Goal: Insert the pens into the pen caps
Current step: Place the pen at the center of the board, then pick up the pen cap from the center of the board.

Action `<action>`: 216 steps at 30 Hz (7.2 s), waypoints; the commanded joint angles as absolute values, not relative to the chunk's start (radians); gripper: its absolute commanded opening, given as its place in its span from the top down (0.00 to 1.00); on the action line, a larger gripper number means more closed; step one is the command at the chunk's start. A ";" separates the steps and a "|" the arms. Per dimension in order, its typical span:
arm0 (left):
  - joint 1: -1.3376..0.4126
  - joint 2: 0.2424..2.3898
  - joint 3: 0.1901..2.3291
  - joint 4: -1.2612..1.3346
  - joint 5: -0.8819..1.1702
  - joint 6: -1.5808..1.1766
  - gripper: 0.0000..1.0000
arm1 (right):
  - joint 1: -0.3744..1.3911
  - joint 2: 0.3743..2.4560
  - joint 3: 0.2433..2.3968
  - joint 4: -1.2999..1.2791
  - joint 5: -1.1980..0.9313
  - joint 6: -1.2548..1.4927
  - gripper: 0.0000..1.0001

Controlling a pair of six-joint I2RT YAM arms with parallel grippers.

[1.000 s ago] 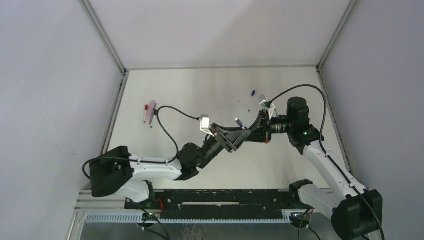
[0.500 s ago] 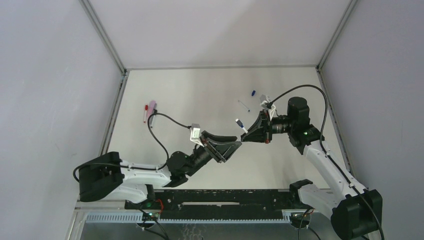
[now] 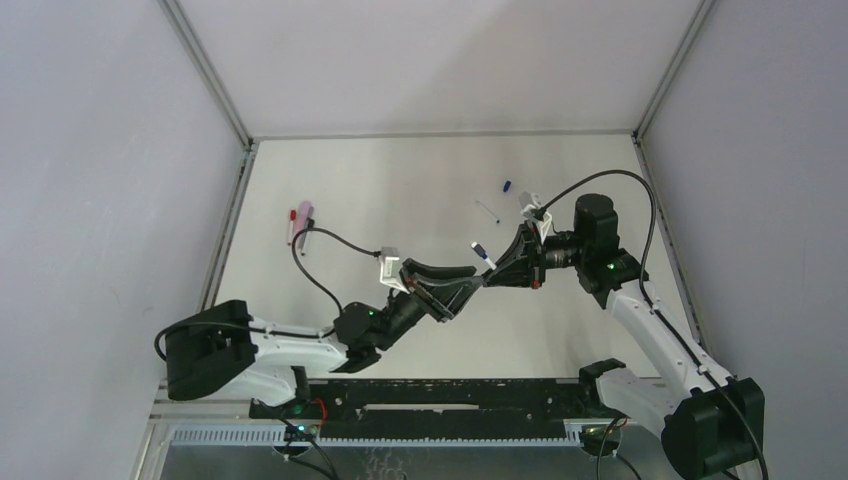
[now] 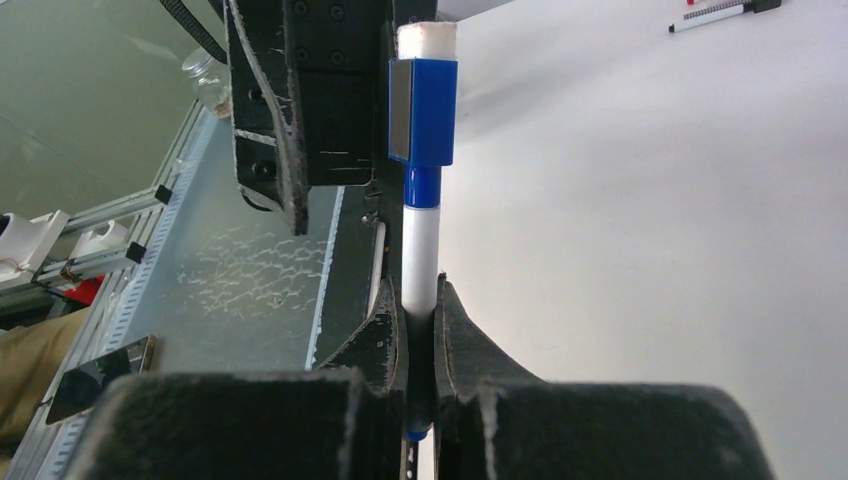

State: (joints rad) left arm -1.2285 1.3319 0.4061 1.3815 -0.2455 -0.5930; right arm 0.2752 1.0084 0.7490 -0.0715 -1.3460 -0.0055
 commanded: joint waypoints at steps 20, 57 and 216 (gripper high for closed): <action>-1.215 1.473 0.589 1.407 -0.274 -0.574 0.78 | 0.281 1.014 0.782 -0.067 -1.367 -0.034 1.00; -1.136 1.204 0.303 1.006 -0.444 -0.643 1.00 | 0.275 1.022 0.813 -0.187 -1.318 -0.158 0.40; -0.561 0.877 1.292 -0.540 0.216 -1.071 0.26 | 0.127 2.290 1.977 -0.537 -0.194 0.069 0.49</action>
